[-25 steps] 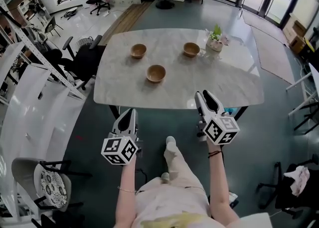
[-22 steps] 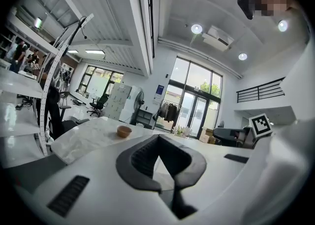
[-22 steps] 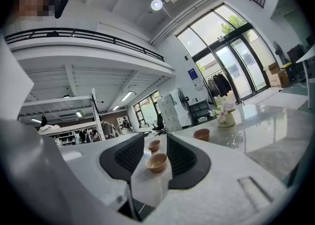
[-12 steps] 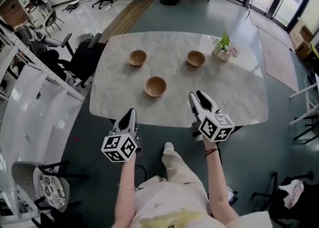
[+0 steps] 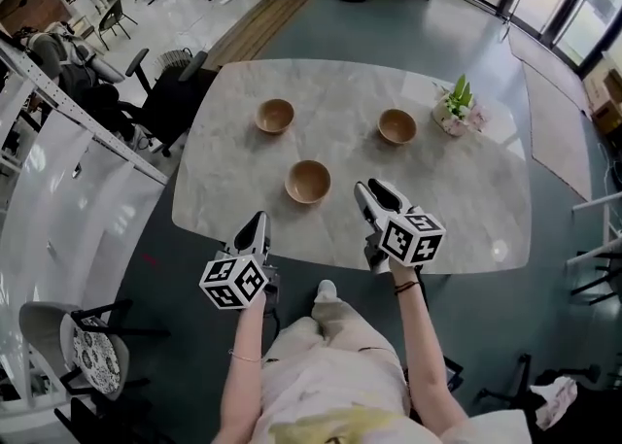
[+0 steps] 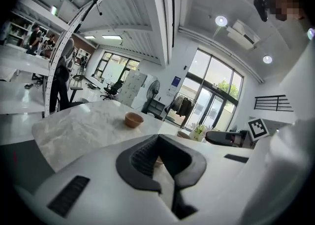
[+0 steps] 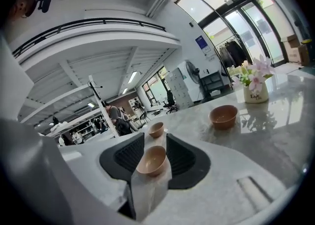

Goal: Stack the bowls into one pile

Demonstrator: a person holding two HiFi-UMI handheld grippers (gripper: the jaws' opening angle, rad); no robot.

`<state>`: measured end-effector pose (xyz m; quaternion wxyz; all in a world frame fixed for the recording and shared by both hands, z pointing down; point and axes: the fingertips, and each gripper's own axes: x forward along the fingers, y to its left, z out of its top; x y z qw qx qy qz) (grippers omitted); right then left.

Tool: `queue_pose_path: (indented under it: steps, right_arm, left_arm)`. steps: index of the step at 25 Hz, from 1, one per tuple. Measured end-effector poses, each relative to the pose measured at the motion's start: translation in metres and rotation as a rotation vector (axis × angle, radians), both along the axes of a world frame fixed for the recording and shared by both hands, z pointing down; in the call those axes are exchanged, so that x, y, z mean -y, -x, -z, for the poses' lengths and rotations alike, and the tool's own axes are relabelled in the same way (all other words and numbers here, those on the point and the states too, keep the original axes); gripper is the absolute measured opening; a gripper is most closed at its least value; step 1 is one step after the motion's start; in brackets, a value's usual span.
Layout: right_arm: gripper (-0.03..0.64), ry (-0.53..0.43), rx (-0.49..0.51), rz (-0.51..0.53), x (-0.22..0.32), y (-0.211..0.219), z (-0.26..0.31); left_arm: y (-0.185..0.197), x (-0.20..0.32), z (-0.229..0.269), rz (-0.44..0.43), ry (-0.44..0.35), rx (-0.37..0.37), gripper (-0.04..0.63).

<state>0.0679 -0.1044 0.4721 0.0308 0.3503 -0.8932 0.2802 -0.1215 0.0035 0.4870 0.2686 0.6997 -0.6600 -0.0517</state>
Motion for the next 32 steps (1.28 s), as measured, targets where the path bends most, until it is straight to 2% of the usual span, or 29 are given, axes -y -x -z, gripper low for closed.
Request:
queue_pose_path:
  steps: [4, 10, 17, 28, 32]
  right_arm:
    - [0.135, 0.055, -0.024, 0.050, 0.016, 0.021, -0.021]
    - [0.135, 0.148, -0.093, 0.157, 0.029, 0.052, -0.055]
    - [0.135, 0.233, -0.168, 0.202, 0.042, 0.076, -0.087]
    - [0.115, 0.372, -0.294, 0.242, 0.047, 0.096, -0.134]
    - [0.102, 0.400, -0.303, 0.248, 0.048, 0.101, -0.141]
  left_arm:
    - [0.005, 0.007, -0.018, 0.013, 0.047, -0.016, 0.000]
    - [0.014, 0.009, -0.058, 0.046, 0.170, -0.035, 0.000]
    - [0.017, 0.014, -0.081, 0.053, 0.247, -0.074, 0.000]
    - [0.016, 0.028, -0.104, 0.042, 0.305, -0.115, 0.000]
    - [0.014, 0.030, -0.108, 0.043, 0.312, -0.130, 0.000]
